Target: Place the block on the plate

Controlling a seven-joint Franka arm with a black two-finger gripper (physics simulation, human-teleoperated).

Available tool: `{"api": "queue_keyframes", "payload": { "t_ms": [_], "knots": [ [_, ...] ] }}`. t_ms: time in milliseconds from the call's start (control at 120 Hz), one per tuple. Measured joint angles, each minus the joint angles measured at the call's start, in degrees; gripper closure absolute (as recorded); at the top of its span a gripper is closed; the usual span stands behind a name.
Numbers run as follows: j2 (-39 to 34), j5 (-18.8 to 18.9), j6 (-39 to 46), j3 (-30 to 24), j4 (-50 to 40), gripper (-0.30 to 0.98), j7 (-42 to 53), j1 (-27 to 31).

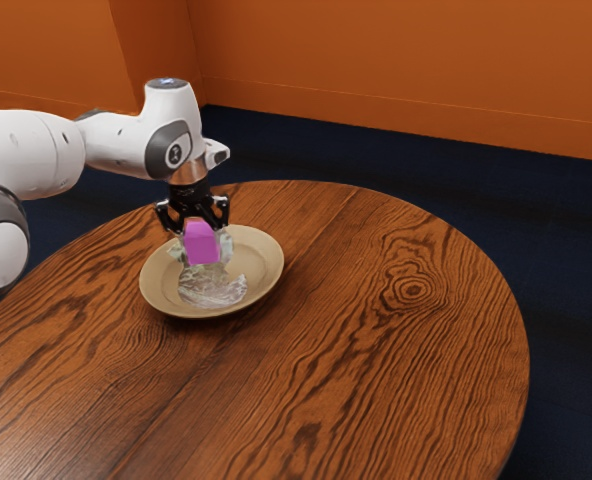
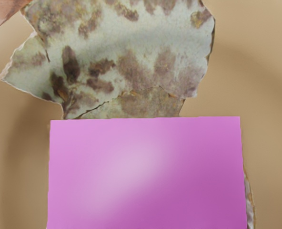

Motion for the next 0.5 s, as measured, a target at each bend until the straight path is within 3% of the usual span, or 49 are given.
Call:
{"api": "queue_keyframes", "payload": {
  "t_ms": [100,150,308,500],
  "knots": [
    [3.8,-0.16,0.12,-0.31,3.49,0.38,0.74,0.33],
    [3.87,-0.62,0.17,-0.36,3.78,0.31,1.1,0.36],
    [3.22,-2.11,0.3,-0.35,3.61,0.15,2.24,0.38],
    [-2.02,-2.49,-0.23,-0.34,0.09,0.06,3.29,-0.69]
  ]
}}
